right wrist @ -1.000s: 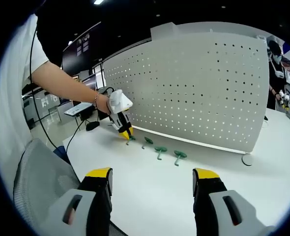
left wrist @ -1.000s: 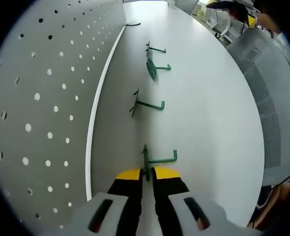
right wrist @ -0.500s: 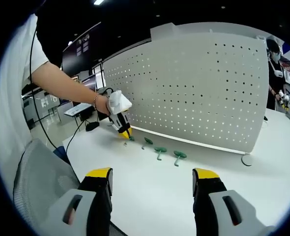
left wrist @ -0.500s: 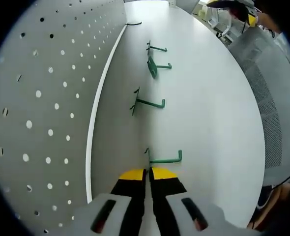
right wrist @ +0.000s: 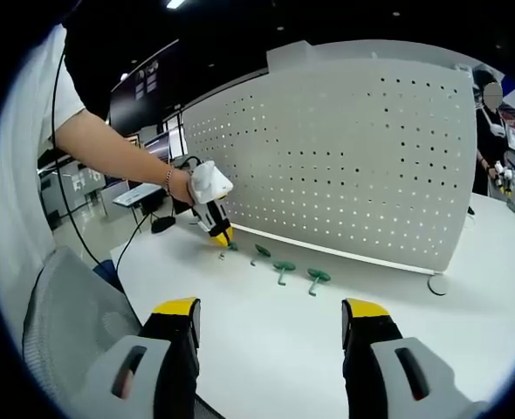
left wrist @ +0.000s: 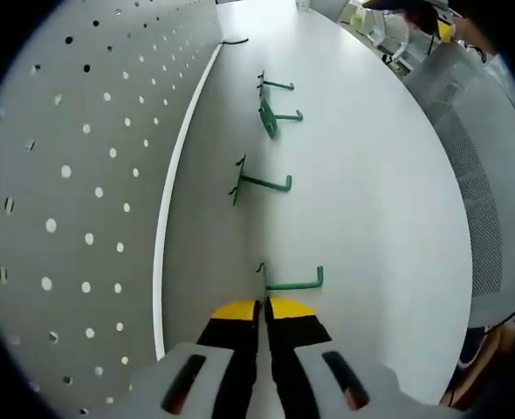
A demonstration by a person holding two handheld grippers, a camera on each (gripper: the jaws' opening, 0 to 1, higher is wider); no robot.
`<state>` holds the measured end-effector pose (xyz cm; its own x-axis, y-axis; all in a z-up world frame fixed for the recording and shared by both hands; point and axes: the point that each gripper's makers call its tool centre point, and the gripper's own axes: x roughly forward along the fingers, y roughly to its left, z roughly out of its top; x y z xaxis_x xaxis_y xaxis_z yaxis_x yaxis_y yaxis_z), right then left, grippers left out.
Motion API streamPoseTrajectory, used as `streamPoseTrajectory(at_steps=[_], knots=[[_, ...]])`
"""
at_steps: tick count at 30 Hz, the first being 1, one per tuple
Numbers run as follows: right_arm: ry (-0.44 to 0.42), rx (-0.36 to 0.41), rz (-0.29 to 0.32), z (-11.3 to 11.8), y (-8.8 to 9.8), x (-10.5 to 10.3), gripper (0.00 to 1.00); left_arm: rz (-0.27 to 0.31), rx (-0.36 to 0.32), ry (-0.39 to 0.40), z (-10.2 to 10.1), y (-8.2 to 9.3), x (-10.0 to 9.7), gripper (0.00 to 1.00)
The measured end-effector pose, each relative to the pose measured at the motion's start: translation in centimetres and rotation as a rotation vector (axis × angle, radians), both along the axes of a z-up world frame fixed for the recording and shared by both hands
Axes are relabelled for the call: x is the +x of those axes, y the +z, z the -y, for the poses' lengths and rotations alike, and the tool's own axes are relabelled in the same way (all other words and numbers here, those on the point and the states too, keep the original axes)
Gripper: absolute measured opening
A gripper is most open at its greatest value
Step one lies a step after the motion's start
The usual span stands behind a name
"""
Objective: Insert the hook assembly into the mounting plate slot until the hook locks in place.
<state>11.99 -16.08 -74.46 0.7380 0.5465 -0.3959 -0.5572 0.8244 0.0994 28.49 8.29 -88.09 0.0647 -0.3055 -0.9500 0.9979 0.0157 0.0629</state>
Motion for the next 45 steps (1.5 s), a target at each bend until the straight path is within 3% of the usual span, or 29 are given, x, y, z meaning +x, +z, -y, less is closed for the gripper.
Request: streamPoseTrajectory(at_steps=[4,7,10,13,32,45], knots=[[0.0,0.001,0.0,0.0,-0.1,0.0,0.63,0.006,-0.002,0.003,0.0,0.0,0.1,0.03],[-0.003,0.002,0.002,0.1,0.0,0.0,0.63,0.016,-0.112,0.112,0.7,0.8,0.9,0.02],[-0.005,0.003,0.003,0.1,0.0,-0.1,0.63,0.037,-0.175,0.126,1.2,1.6,1.1,0.02],[-0.01,0.006,0.002,0.2,0.0,0.0,0.63,0.044,-0.203,0.173,1.0,2.1,1.3,0.02],[-0.018,0.031,0.013,0.2,0.4,0.4,0.63,0.115,-0.394,0.289,2.2,4.1,0.0,0.02],[-0.026,0.058,0.021,0.1,0.6,0.5,0.63,0.164,-0.523,0.38,2.8,6.5,-0.8,0.02]])
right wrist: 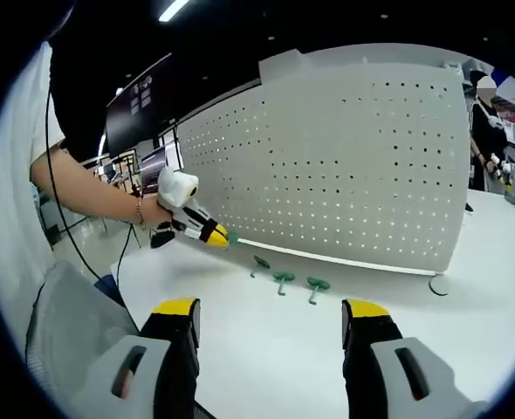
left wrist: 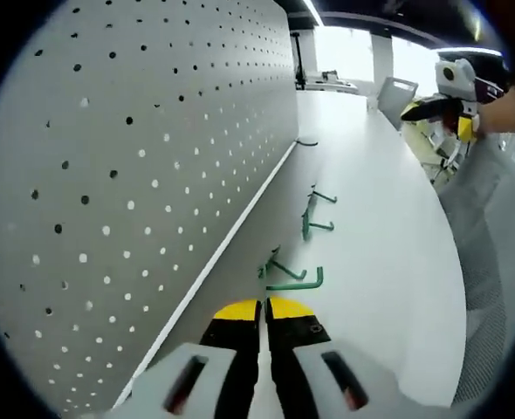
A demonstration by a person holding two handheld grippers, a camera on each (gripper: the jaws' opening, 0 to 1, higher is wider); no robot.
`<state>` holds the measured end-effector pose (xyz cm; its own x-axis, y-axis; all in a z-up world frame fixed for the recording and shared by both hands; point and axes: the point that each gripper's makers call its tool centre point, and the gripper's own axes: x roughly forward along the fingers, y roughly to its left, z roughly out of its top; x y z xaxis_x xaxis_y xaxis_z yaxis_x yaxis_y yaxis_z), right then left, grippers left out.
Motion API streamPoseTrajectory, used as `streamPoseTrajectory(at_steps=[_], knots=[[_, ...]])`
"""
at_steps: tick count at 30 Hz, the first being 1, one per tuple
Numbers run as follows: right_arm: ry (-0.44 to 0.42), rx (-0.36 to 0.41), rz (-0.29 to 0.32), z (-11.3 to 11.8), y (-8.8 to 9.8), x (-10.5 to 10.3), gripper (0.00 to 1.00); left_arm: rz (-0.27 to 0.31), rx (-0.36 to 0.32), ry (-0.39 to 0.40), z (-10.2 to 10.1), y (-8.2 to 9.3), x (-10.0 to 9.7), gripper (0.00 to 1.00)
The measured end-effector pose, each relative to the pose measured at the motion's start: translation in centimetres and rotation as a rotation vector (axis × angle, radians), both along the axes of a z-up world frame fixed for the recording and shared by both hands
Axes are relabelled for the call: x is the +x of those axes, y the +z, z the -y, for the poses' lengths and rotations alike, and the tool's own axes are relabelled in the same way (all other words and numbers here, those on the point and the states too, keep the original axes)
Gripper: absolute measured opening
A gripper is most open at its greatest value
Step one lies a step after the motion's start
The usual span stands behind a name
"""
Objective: Insert the hook assembly into the mounting plate slot until the hook locks in place.
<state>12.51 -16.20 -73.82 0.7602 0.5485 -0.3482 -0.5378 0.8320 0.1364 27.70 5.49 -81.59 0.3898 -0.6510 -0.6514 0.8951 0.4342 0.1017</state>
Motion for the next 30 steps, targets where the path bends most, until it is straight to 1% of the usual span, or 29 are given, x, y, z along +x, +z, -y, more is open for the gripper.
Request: streamPoseTrajectory(at_steps=[2,5,9,12,13,15,17,18,21,23,26,29,30], knots=[[0.002,0.002,0.001,-0.1,0.1,0.0,0.63,0.012,-0.023,0.012,0.1,0.4,-0.2,0.02],[0.002,0.001,0.002,0.0,0.1,0.0,0.63,0.029,-0.075,0.045,0.3,1.6,-0.6,0.02],[0.0,0.006,0.0,-0.1,0.1,0.0,0.63,0.043,-0.12,0.063,0.5,2.4,-1.0,0.02],[0.002,0.006,0.002,-0.1,0.1,0.1,0.63,0.058,-0.177,0.089,0.8,3.6,-1.2,0.02],[0.001,0.009,0.002,-0.1,0.2,0.1,0.63,0.057,-0.185,0.09,0.8,3.8,-1.4,0.01],[0.006,0.009,0.005,-0.2,0.2,0.2,0.63,0.071,-0.189,0.092,1.0,4.2,-1.6,0.01],[0.01,0.009,0.005,-0.3,0.3,0.2,0.63,0.07,-0.214,0.1,1.2,4.6,-1.7,0.01],[0.011,0.01,0.008,-0.4,0.4,0.3,0.63,0.078,-0.216,0.102,1.2,4.8,-1.7,0.01],[0.012,0.014,0.012,-0.5,0.6,0.4,0.63,0.088,-0.252,0.114,1.4,5.7,-2.0,0.02],[0.013,0.017,0.014,-0.6,0.6,0.4,0.63,0.102,-0.255,0.109,1.5,5.8,-2.2,0.01],[0.016,0.021,0.017,-0.7,0.7,0.4,0.63,0.106,-0.286,0.119,1.6,6.5,-2.6,0.01],[0.016,0.029,0.023,-0.8,0.9,0.4,0.63,0.119,-0.298,0.13,1.5,7.0,-2.9,0.01],[0.017,0.03,0.023,-0.9,0.9,0.4,0.63,0.121,-0.314,0.14,1.5,7.4,-2.9,0.01]])
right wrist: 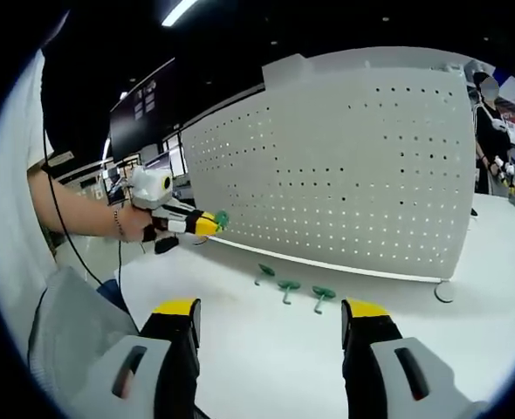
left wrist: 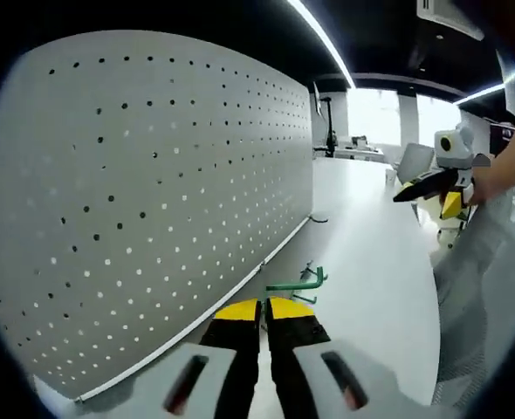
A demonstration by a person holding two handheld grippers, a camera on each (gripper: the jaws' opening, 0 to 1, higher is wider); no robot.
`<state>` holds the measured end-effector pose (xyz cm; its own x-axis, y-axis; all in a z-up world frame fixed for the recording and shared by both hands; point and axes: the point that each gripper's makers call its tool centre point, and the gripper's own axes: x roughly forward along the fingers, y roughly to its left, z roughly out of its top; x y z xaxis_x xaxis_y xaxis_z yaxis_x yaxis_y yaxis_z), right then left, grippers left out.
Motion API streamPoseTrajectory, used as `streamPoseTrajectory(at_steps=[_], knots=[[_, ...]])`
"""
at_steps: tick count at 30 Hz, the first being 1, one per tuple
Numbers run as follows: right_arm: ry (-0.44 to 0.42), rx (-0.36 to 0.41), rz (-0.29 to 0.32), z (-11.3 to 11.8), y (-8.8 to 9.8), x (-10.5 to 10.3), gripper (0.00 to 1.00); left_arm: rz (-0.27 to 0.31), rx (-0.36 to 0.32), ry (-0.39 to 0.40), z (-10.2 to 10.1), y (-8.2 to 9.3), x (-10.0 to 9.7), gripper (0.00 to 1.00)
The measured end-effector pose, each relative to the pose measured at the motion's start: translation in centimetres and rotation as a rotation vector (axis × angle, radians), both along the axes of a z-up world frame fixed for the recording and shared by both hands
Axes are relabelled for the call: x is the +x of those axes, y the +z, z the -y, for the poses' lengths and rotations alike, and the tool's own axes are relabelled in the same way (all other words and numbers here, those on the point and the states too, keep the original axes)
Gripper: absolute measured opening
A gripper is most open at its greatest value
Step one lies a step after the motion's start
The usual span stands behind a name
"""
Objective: Insert the hook assembly into the mounting plate slot until the hook locks in place.
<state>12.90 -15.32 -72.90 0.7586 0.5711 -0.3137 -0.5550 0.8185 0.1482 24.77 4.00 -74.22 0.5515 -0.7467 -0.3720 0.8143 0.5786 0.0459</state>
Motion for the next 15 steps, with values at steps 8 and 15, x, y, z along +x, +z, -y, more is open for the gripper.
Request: streamPoseTrajectory(at_steps=[8,15], knots=[[0.002,0.004,0.012,0.1,0.2,0.0,0.63,0.038,-0.084,0.044,-0.1,2.7,-0.4,0.02],[0.01,0.013,0.023,-0.2,0.7,0.0,0.63,0.057,-0.148,0.076,-0.5,4.5,-1.3,0.02]])
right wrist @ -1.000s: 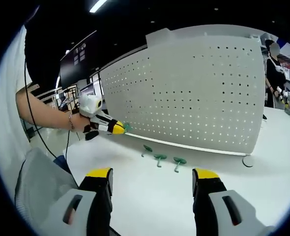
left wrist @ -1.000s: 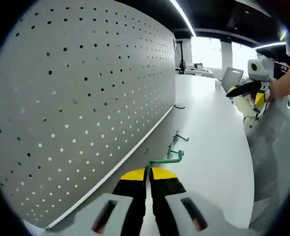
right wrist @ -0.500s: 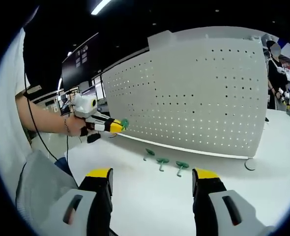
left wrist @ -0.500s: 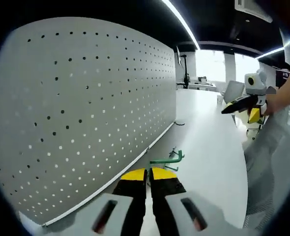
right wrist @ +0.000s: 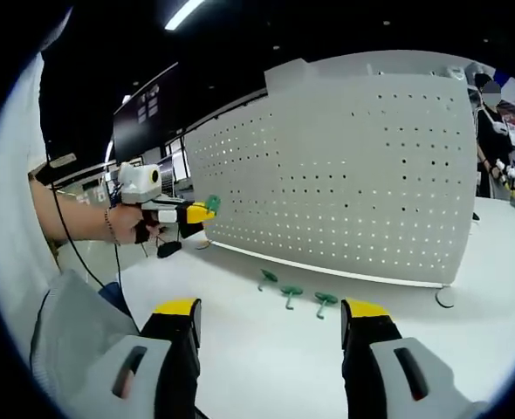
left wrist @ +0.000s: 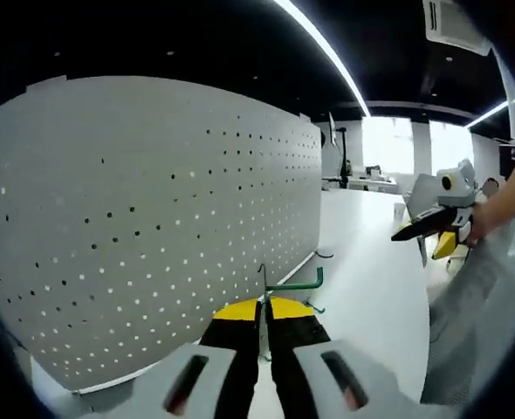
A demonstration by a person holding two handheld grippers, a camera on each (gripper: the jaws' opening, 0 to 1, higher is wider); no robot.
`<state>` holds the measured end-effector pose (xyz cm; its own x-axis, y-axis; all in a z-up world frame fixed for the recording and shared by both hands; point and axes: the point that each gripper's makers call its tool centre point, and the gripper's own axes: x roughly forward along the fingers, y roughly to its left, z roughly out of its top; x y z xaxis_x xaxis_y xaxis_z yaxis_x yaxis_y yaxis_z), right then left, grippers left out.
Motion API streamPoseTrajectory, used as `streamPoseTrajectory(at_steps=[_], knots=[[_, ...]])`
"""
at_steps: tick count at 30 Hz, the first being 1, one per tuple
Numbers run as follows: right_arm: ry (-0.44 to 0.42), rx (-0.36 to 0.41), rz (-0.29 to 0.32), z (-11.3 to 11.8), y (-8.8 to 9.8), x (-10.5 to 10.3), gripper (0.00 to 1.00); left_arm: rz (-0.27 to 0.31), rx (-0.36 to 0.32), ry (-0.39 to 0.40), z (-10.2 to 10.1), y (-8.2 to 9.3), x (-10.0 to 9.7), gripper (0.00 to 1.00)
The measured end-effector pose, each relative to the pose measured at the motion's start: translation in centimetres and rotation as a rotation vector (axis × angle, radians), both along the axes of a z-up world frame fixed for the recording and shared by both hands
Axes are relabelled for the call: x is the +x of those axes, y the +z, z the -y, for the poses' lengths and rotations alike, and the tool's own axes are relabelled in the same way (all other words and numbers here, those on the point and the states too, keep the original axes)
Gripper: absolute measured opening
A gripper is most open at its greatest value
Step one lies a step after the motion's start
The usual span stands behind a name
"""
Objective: Insert the hook assembly into the mounting plate slot until the hook locks in place.
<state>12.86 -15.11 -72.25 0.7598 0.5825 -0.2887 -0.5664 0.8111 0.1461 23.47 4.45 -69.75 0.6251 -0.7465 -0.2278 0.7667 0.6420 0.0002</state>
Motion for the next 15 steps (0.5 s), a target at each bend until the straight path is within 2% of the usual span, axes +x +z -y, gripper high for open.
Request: streamPoseTrajectory(at_steps=[9,15], knots=[[0.005,0.006,0.009,-0.2,0.4,0.0,0.62,0.07,-0.061,0.032,-0.1,3.6,-1.4,0.02],[0.008,0.01,0.022,-0.5,0.8,0.2,0.62,0.095,-0.106,0.042,-0.2,5.5,-1.7,0.02]])
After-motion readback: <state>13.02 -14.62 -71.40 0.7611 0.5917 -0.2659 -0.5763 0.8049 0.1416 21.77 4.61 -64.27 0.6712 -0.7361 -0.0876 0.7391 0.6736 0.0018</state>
